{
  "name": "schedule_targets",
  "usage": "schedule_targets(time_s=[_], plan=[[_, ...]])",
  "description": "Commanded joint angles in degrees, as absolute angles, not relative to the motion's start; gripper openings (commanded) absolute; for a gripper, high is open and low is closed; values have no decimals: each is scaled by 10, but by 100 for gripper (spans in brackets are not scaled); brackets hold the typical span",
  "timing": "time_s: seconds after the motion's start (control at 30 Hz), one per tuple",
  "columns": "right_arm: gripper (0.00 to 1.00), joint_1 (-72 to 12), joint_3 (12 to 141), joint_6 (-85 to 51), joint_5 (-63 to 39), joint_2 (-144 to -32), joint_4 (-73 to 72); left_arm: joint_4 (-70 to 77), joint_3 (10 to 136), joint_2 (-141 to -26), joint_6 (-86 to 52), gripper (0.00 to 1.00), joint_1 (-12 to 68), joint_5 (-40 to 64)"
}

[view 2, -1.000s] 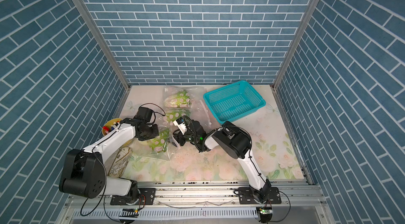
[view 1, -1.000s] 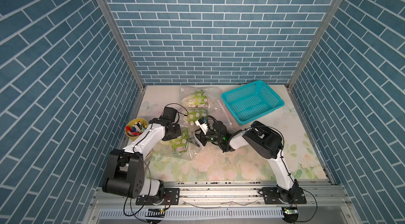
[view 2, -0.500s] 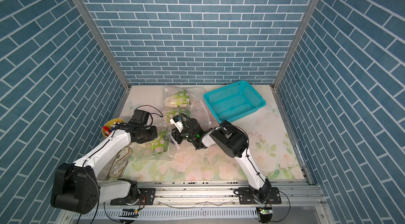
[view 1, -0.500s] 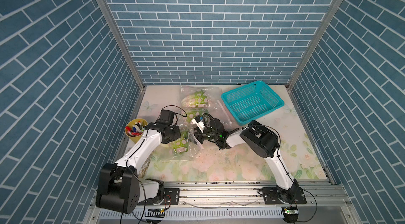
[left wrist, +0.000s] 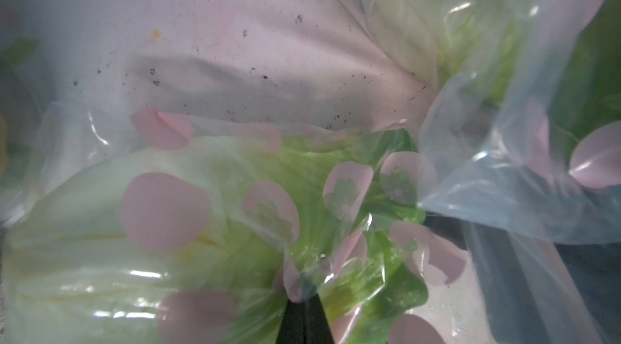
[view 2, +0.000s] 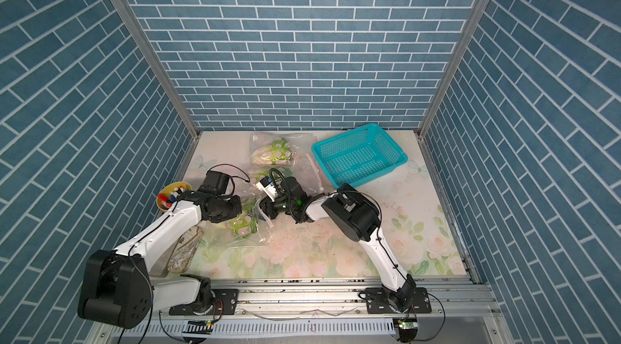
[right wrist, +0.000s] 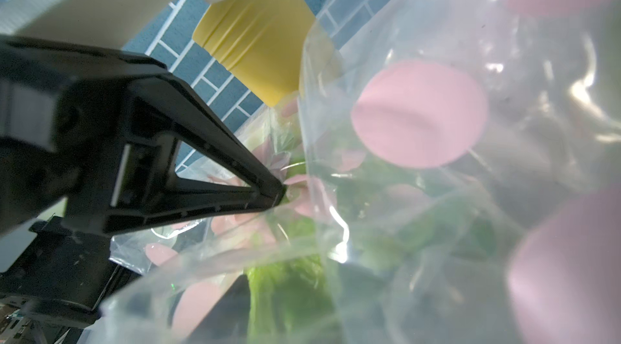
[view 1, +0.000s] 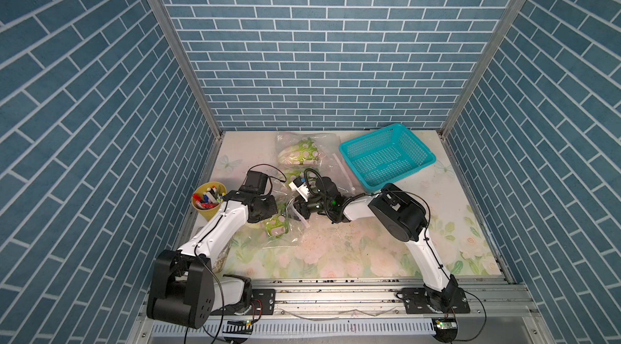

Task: Open the zip-top bag and take out the chinese cabbages
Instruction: Pick up the Chinese cabbage from the zipper food storage bag.

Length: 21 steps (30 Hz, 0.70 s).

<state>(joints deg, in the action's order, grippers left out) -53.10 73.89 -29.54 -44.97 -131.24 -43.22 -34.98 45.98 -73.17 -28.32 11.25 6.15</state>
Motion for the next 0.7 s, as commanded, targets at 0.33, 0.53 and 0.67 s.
schedule_targets(time_s=[0.33,0.53,0.67], plan=[[62,-547,812,-283,-549,-1343,-399,-337,432,-723,-288,0,113,86],[34,-547,811,-293,-554,-1343,-418,-334,431,-714,-284,0,113,90],[0,-547,792,-290,-542,-1322,-418,-343,437,-691,-280,0,113,74]])
